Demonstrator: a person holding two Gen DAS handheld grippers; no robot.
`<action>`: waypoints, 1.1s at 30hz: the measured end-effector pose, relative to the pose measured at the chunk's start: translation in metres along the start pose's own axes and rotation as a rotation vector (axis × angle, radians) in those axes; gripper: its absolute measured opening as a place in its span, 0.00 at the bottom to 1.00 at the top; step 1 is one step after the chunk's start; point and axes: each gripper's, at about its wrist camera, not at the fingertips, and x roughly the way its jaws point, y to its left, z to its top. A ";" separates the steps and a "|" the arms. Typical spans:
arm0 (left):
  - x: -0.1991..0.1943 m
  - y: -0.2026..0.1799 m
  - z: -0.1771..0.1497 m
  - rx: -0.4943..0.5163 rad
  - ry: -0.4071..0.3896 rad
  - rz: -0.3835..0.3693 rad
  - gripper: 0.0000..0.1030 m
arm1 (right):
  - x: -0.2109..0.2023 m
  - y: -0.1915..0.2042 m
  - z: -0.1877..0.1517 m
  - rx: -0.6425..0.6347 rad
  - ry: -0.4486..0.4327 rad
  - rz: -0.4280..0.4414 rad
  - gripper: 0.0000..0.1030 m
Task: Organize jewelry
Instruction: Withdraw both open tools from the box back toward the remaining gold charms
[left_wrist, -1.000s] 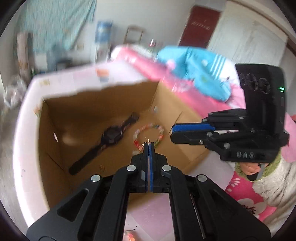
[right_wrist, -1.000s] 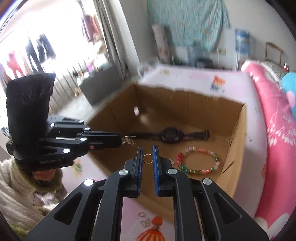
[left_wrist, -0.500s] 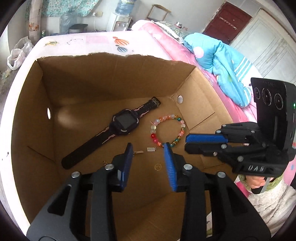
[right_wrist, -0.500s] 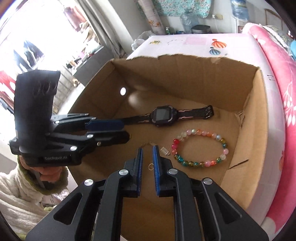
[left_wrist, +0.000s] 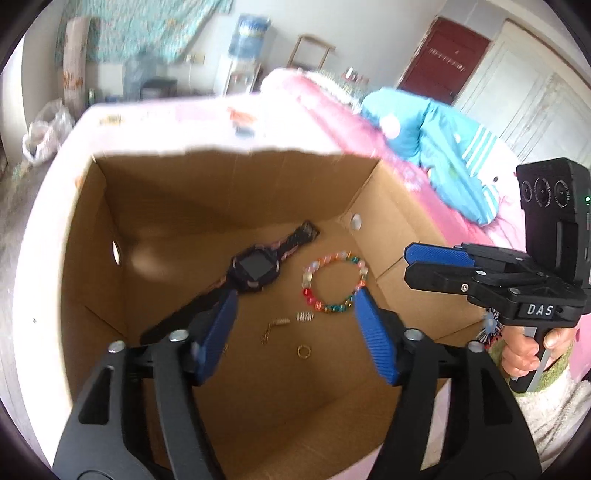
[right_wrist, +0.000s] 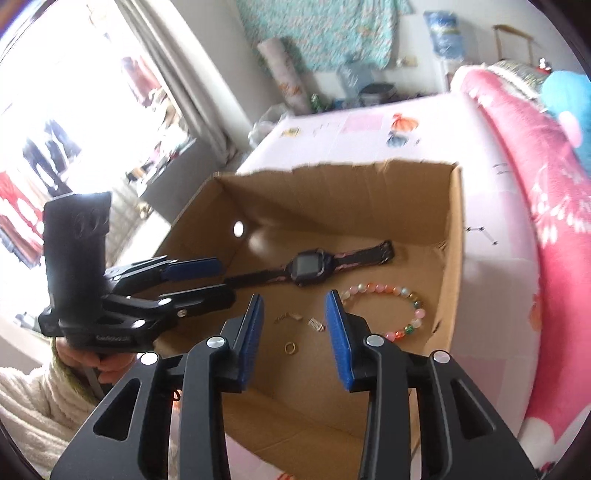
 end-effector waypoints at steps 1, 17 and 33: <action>-0.005 -0.002 -0.001 0.009 -0.023 0.003 0.70 | -0.007 0.002 -0.002 0.007 -0.032 -0.010 0.43; -0.081 -0.018 -0.061 -0.014 -0.184 -0.006 0.91 | -0.083 0.068 -0.055 -0.067 -0.369 -0.294 0.92; -0.081 -0.039 -0.099 0.043 -0.144 0.002 0.91 | -0.109 0.075 -0.091 -0.091 -0.358 -0.489 0.93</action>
